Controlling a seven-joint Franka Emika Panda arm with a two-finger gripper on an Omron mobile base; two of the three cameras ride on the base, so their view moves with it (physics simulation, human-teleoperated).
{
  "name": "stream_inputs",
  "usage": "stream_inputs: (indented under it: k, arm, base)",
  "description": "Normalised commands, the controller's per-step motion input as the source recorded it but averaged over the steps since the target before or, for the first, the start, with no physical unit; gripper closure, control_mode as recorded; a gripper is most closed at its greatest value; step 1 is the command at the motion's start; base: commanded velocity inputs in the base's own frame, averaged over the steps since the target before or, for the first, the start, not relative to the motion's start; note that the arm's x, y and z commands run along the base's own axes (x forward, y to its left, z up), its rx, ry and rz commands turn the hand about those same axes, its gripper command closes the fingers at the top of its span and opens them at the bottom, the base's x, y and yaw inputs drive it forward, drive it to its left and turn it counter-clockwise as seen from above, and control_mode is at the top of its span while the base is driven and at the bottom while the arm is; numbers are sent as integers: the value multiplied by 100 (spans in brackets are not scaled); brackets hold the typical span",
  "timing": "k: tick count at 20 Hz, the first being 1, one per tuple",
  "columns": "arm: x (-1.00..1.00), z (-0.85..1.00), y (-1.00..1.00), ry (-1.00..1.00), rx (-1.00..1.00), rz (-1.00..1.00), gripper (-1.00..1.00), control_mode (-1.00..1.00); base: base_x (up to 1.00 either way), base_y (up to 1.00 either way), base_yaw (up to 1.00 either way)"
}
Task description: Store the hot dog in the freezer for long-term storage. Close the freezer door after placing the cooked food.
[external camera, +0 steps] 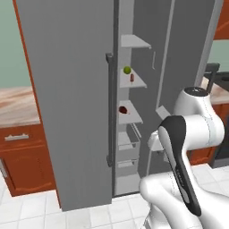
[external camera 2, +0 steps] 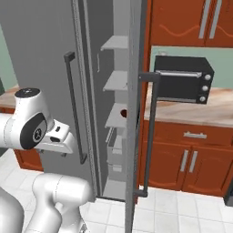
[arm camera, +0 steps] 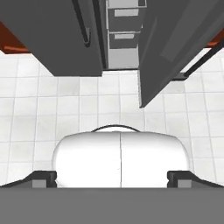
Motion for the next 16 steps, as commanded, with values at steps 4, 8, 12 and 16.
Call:
stream_inputs:
  k: [4, 8, 12, 16]
  arm:
    - [0, 0, 0, 0, 0, 0, -100, 100]
    - [0, 0, 0, 0, 0, 0, -100, 100]
    - [0, 0, 0, 0, 0, 0, -100, 100]
    - [0, 0, 0, 0, 0, 0, -100, 100]
  base:
    - [-34, -9, -22]
    - [-31, -26, -18]
    - [-19, -34, -9]
    - [0, -21, -1]
